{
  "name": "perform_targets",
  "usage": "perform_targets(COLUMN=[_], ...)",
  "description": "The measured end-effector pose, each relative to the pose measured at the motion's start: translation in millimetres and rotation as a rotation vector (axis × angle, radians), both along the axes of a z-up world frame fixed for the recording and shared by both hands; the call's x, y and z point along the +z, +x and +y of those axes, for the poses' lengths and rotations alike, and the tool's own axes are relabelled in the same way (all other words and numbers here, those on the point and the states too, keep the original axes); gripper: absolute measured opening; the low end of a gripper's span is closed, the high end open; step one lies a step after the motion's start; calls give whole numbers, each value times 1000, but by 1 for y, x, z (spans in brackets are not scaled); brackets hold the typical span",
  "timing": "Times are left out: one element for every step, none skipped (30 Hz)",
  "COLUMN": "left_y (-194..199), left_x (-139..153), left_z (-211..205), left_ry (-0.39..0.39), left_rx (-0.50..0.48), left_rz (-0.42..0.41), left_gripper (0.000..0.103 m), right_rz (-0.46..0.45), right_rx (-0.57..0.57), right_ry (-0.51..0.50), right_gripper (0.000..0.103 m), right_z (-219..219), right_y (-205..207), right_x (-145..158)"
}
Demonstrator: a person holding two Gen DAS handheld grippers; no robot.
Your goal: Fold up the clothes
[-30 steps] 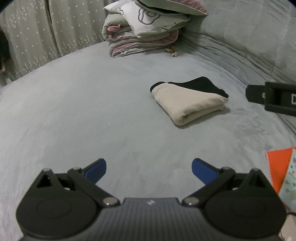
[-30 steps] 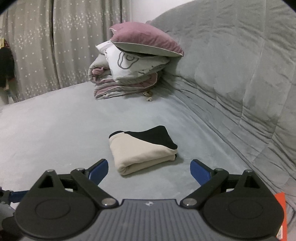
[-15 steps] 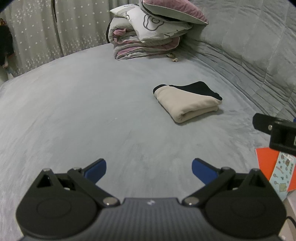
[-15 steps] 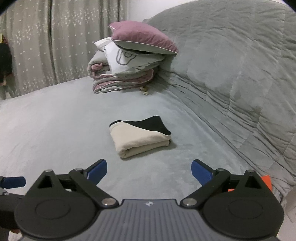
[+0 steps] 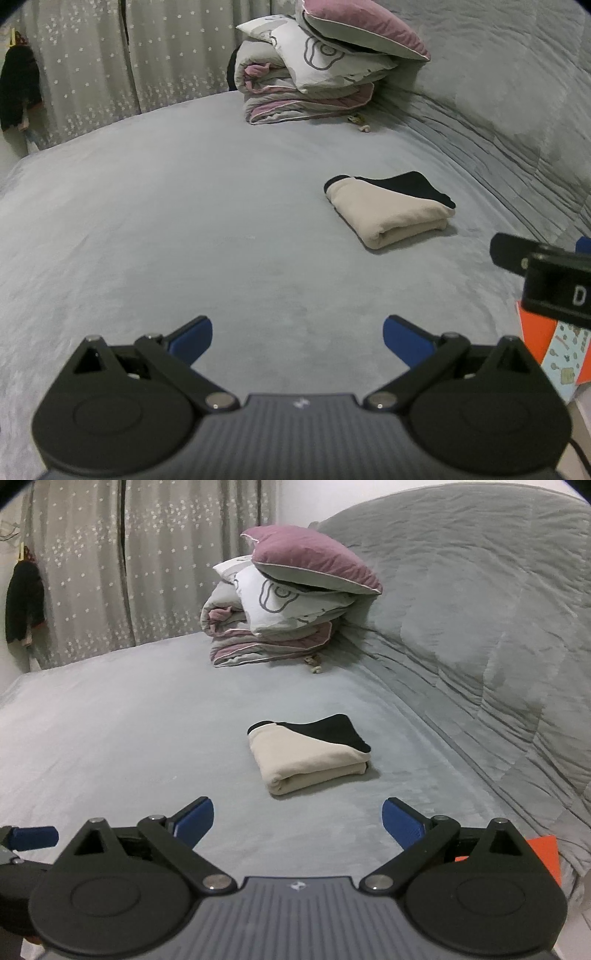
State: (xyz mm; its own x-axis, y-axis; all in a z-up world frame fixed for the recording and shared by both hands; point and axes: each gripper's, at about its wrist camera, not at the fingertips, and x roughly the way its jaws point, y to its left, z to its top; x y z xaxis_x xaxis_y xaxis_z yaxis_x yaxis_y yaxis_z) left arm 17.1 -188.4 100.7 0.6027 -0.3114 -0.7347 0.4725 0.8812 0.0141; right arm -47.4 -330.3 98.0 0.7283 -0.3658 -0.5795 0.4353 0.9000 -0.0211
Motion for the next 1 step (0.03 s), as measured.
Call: perform_targets(left_y=[0], left_x=[0], left_z=[1], left_ry=[0], left_rx=[2], left_rz=[-7], left_gripper=[103], right_rz=[1], right_rx=[3], right_ry=[1], right_gripper=[99], right_z=[1], right_y=[1], right_x=[0])
